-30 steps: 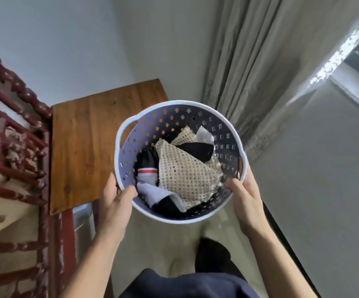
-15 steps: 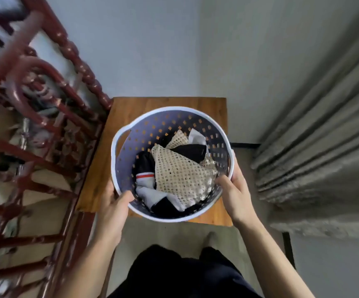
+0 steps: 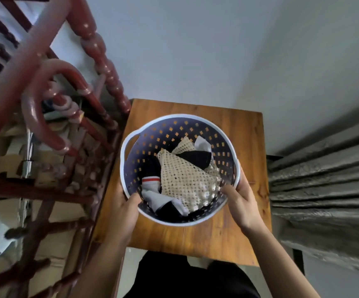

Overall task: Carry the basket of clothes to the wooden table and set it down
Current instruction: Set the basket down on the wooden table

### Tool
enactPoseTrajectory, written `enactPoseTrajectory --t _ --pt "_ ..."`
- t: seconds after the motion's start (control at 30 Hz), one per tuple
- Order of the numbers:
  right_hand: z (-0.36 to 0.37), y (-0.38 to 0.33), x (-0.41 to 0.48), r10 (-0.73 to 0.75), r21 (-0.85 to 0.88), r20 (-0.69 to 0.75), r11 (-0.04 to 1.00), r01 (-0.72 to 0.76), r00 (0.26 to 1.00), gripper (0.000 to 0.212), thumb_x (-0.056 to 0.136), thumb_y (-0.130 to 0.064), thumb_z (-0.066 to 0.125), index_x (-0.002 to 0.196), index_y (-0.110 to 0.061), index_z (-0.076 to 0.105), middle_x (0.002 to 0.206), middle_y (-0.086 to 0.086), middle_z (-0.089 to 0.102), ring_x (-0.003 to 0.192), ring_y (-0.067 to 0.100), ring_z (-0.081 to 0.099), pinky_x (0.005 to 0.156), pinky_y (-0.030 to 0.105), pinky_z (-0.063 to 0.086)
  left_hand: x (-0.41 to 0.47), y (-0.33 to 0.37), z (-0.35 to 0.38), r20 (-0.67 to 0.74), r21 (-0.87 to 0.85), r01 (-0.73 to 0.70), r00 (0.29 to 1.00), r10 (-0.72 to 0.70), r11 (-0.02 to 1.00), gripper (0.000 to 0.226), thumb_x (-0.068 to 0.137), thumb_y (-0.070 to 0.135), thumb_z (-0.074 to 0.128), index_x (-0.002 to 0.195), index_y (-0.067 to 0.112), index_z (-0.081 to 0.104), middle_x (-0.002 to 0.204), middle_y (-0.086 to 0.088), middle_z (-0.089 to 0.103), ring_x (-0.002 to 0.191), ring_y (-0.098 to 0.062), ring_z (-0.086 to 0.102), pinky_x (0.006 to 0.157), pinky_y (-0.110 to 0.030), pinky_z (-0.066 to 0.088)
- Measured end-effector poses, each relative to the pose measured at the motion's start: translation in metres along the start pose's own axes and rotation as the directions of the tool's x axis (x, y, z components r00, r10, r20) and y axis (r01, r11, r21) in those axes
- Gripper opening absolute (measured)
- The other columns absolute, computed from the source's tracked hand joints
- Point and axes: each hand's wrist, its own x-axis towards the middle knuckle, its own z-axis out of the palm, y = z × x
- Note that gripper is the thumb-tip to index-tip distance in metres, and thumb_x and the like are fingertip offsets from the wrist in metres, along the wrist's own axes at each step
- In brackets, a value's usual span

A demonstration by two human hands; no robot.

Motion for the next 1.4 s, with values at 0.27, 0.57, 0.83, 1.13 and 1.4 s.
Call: enactPoseTrajectory --t 0.27,0.57,0.83,1.13,1.4 --pt "0.036 0.019 0.071 0.013 -0.152 -0.096 0.988 -0.028 0.995 0.057 0.097 0.004 0.054 0.148 -0.022 0.05 0.13 -0.001 0.07 0.122 0.023 0.065 0.101 0.056 0.053 0.109 0.005 0.015 0.132 0.192 -0.039 0.991 0.013 0.981 0.052 0.1 -0.002 0.042 0.151 0.008 0.041 0.134 -0.006 0.056 0.12 -0.021 0.055 0.073 -0.005 0.041" --pt "0.053 0.042 0.131 0.054 -0.229 -0.092 0.971 -0.074 0.994 0.058 0.099 -0.017 0.063 0.152 -0.032 0.045 0.109 -0.023 0.069 0.093 -0.021 0.063 0.071 -0.001 0.047 0.163 0.007 0.037 0.108 0.293 -0.077 0.993 0.048 0.953 0.061 0.104 0.004 0.04 0.162 0.009 0.024 0.152 0.002 0.044 0.129 -0.011 0.046 0.092 -0.014 0.034" --pt "0.043 0.052 0.133 0.048 -0.381 0.002 0.924 -0.043 0.999 0.078 0.096 -0.048 0.062 0.161 -0.038 0.021 0.144 -0.005 0.06 0.123 0.021 0.065 0.1 0.043 0.056 0.126 -0.01 0.045 0.124 0.403 -0.179 0.982 0.141 0.898 0.081 0.101 0.029 0.052 0.167 0.016 0.007 0.174 -0.006 0.012 0.158 -0.02 0.017 0.125 -0.035 0.022" --pt "0.036 0.051 0.108 -0.052 -0.575 0.215 0.8 0.17 0.975 0.098 0.093 -0.064 0.056 0.167 -0.028 0.002 0.17 0.004 0.029 0.151 0.026 0.041 0.115 0.044 0.046 0.099 -0.031 0.047 0.237 0.621 -0.289 0.955 0.176 0.728 0.082 0.102 0.05 0.046 0.165 0.005 0.018 0.174 -0.003 -0.02 0.159 -0.014 -0.013 0.121 -0.027 0.009" --pt "0.078 0.035 0.134 -0.016 -0.654 0.228 0.738 0.166 0.973 0.085 0.104 -0.053 0.047 0.168 -0.022 0.0 0.166 0.011 0.037 0.135 0.038 0.057 0.097 0.046 0.053 0.187 -0.01 0.021 0.307 0.647 -0.367 0.928 0.212 0.668 0.082 0.106 0.046 0.038 0.165 0.0 0.004 0.173 -0.006 -0.022 0.16 -0.017 -0.01 0.128 -0.039 0.01"
